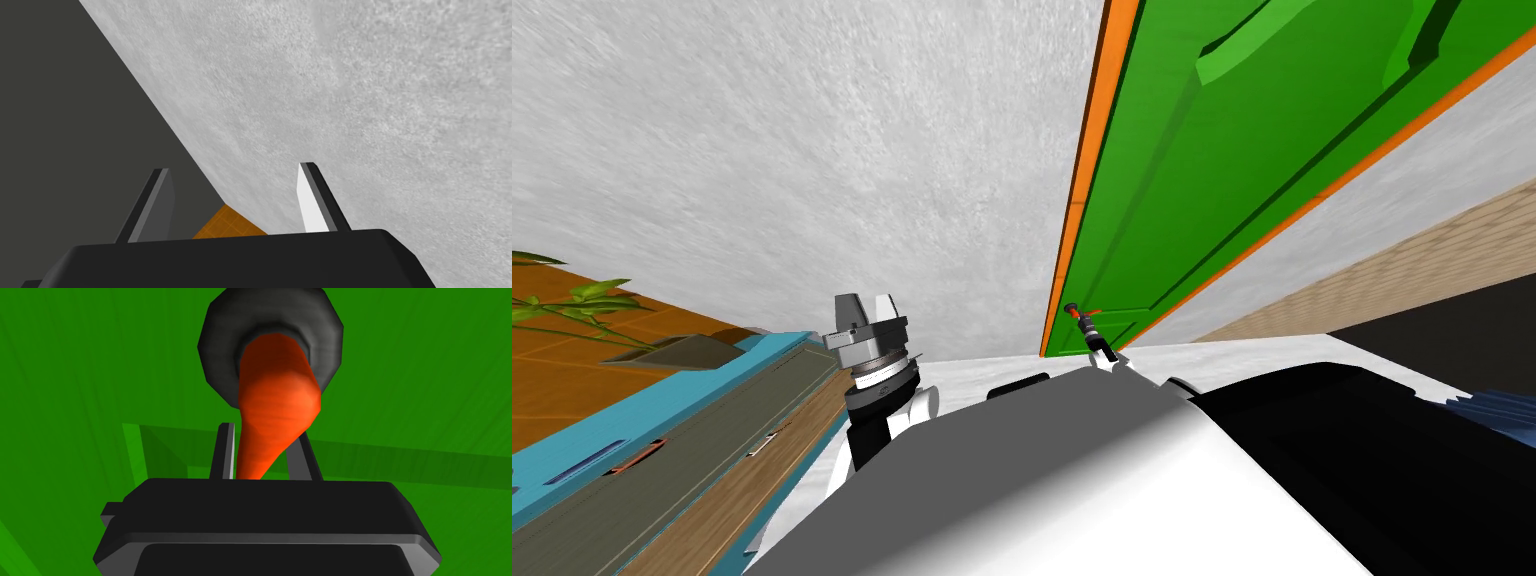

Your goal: Pull the door open

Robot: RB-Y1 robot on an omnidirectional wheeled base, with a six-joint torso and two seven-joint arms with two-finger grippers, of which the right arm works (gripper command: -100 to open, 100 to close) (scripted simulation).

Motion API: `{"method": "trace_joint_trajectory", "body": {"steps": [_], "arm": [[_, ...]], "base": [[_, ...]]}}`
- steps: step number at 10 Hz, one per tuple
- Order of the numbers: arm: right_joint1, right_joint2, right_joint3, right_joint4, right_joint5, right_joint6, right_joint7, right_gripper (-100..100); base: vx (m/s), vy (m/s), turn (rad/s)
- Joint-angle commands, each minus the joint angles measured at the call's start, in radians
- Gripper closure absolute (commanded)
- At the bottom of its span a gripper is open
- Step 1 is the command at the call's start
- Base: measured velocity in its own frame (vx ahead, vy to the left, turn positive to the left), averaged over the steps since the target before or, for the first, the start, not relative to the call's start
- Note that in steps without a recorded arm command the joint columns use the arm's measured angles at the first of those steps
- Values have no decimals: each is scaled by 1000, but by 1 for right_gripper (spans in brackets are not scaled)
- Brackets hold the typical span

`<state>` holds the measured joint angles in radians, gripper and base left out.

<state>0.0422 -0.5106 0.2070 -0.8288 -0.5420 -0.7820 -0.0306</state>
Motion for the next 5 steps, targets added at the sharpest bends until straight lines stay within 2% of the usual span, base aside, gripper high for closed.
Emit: {"method": "trace_joint_trajectory", "body": {"steps": [1, 2, 3, 5], "arm": [[-1, 0, 0, -1, 0, -2, 1, 100], [-1, 0, 0, -1, 0, -2, 1, 100], [11, -14, 16, -5, 1, -10, -12, 100], [22, -30, 31, -11, 2, -21, -25, 100]], "base": [[-6, 1, -3], [0, 0, 0], [-107, -38, 98], [-190, -61, 134]]}}
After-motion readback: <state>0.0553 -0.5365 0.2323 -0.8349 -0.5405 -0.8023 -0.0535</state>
